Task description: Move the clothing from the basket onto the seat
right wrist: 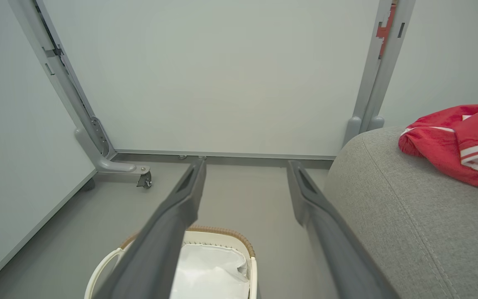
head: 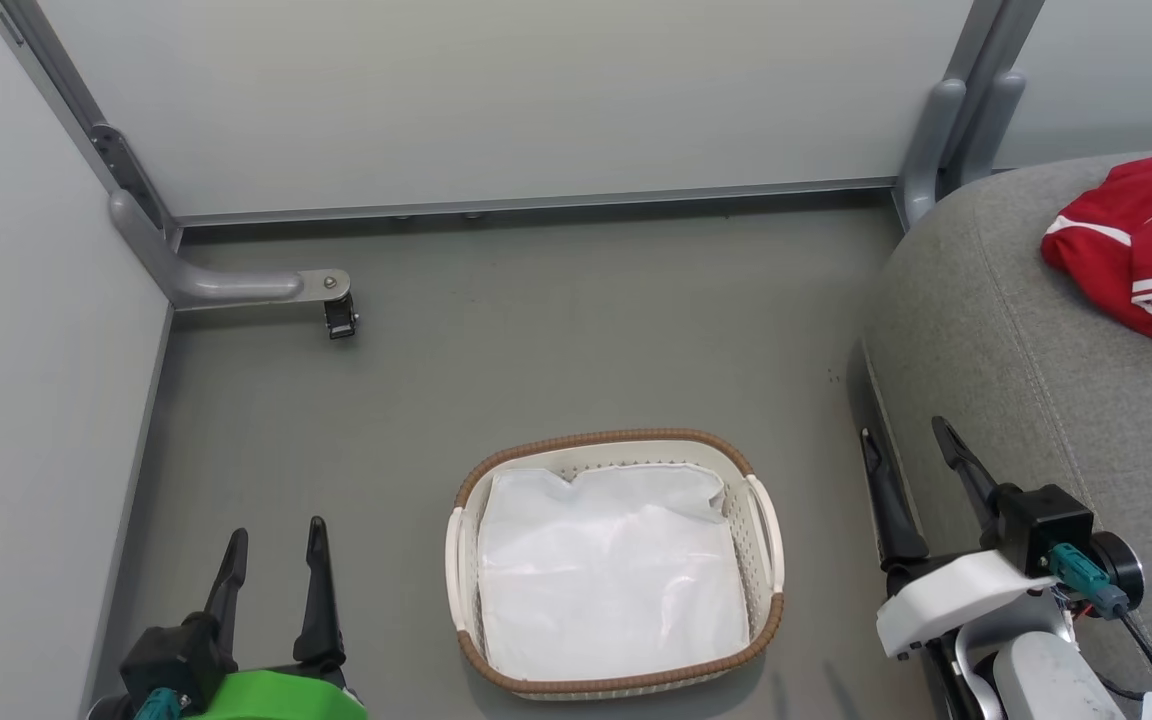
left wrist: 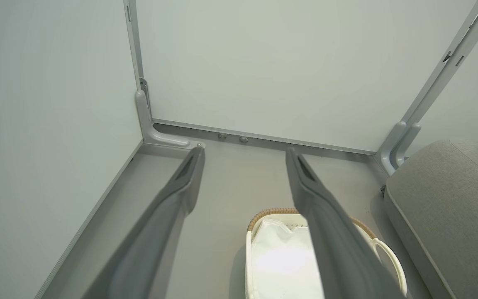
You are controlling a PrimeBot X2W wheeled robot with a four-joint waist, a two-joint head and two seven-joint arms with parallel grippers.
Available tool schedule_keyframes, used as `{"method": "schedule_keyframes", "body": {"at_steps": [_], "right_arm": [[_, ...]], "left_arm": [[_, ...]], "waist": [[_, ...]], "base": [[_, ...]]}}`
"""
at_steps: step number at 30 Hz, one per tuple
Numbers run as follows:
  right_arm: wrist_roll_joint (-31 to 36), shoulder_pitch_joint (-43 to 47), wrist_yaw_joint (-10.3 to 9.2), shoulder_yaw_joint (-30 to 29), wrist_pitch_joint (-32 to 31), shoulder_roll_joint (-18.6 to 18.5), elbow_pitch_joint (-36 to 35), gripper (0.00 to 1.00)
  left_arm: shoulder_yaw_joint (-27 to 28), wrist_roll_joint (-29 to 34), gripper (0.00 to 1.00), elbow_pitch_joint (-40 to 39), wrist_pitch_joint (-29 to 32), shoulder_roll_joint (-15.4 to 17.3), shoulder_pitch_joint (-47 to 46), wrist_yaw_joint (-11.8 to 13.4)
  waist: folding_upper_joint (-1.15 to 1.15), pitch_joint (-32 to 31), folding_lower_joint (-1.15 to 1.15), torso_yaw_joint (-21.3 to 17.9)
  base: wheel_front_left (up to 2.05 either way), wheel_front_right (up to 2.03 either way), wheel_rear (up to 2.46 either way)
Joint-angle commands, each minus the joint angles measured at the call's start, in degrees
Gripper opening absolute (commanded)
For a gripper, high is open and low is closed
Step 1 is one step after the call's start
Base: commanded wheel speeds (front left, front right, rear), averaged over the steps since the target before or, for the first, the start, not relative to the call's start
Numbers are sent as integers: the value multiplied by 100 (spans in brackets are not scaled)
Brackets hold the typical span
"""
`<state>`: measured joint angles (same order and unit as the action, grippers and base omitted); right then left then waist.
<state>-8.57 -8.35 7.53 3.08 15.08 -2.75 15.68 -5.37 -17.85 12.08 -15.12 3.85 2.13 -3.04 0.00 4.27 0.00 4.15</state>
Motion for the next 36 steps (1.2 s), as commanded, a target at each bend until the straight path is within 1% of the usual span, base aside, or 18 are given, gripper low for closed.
{"method": "schedule_keyframes", "body": {"at_steps": [1, 8, 16, 27, 28, 32, 36], "right_arm": [[11, 109, -8, 13, 13, -27, -53, 100], [-30, 264, -8, 56, 13, -27, -105, 100], [-72, 253, -8, 126, 13, -26, -98, 100], [-120, 243, -8, 157, 13, -26, -80, 100], [-87, 203, 0, 160, 0, -1, -85, 0], [-101, 290, 0, 168, -4, 29, 89, 0], [-573, 295, 0, 127, -103, 16, 60, 0]], "left_arm": [[51, 34, 100, -40, -4, -36, 111, -37], [168, 113, 100, -124, -4, -78, 213, -121], [176, 161, 100, -105, -4, -94, 206, -201], [124, 64, 100, -164, -4, -98, 202, -224], [126, 69, 0, -149, 0, -91, 136, -204], [122, 57, 0, 41, 4, -98, 140, -201], [156, -375, 0, 30, 101, -84, 98, -212]], "waist": [[0, -33, 0, -32], [0, -73, 0, -91], [0, -89, 0, -125], [0, -103, 0, -120], [0, -103, 0, -121], [0, -105, 0, -122], [0, -114, 0, -131]], "base": [[0, 0, 0], [0, 0, 0], [0, 0, 0], [0, 0, 0], [0, 0, 0], [0, 0, 0], [0, 0, 0]]}}
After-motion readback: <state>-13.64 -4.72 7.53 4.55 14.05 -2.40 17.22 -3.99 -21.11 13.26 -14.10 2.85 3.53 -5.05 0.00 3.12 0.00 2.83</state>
